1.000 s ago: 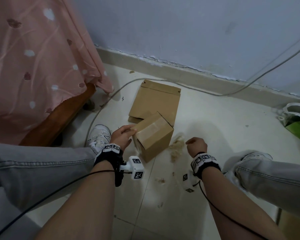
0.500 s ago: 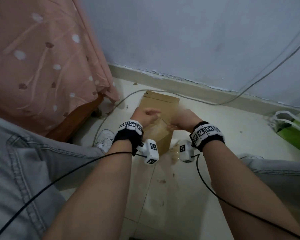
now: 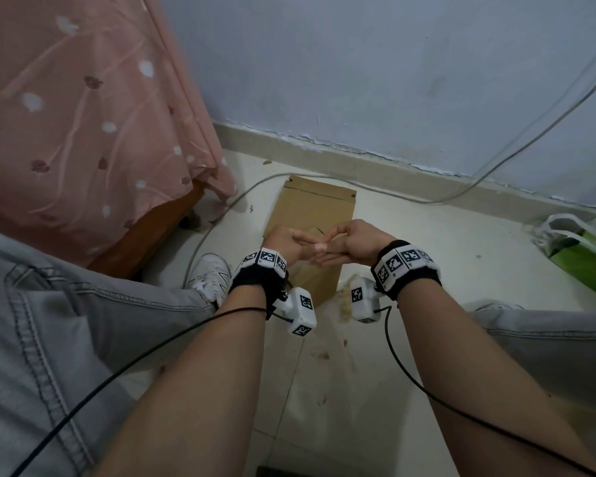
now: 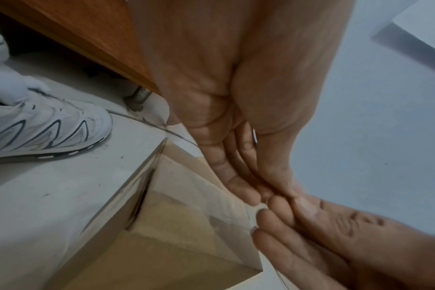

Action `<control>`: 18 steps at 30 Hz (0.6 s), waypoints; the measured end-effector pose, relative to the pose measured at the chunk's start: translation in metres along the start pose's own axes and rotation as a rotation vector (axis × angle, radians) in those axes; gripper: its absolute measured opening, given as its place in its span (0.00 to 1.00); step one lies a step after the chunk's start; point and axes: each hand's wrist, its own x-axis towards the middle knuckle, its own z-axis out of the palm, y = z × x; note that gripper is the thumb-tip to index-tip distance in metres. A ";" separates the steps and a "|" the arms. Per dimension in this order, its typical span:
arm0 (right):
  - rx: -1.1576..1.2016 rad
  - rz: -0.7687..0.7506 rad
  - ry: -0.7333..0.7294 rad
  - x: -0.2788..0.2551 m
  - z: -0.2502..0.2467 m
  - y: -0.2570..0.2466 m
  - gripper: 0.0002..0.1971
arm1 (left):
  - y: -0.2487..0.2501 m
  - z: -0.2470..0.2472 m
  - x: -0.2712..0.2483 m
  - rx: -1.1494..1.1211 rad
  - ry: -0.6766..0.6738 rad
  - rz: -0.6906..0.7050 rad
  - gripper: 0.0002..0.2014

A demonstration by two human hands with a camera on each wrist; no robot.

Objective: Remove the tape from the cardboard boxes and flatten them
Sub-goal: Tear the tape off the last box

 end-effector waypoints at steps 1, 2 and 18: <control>0.018 0.003 -0.020 0.000 -0.001 0.001 0.07 | -0.002 -0.001 0.000 -0.028 -0.008 -0.008 0.04; 0.035 0.011 -0.041 0.001 -0.001 0.003 0.06 | -0.004 -0.001 0.000 -0.058 -0.020 -0.016 0.03; -0.165 0.101 0.385 0.009 -0.026 0.029 0.11 | -0.066 -0.037 0.008 -0.140 0.434 -0.150 0.13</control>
